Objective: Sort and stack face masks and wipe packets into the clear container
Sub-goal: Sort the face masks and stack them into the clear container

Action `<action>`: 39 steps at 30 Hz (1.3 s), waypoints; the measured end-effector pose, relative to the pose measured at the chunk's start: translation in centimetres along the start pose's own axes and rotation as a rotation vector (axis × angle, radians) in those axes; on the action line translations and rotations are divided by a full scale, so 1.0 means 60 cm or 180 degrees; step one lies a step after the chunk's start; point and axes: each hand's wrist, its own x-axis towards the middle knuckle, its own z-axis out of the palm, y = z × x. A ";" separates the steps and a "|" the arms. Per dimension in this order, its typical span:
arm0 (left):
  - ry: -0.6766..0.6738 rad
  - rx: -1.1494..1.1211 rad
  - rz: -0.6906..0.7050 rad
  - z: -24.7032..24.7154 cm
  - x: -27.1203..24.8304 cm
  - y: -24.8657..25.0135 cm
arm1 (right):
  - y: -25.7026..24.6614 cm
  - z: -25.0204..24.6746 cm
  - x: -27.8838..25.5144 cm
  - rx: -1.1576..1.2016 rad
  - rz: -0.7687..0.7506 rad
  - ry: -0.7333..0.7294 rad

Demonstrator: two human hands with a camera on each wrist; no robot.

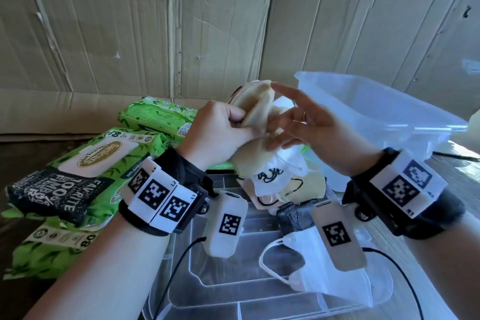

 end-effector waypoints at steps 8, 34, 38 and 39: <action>-0.0394 0.0127 0.0105 0.006 -0.004 0.000 | 0.001 -0.005 -0.004 -0.0399 -0.0264 0.0837; 0.0319 0.0088 -0.0483 -0.021 0.024 -0.029 | 0.002 -0.055 -0.004 -0.0074 -0.0147 0.1779; 0.0040 -0.0150 -0.0304 -0.020 0.014 -0.016 | -0.004 -0.038 -0.008 -0.0170 0.0026 0.0968; -0.0098 -0.0248 -0.0209 -0.017 0.010 -0.009 | -0.008 -0.028 -0.009 -0.0141 0.0039 0.0730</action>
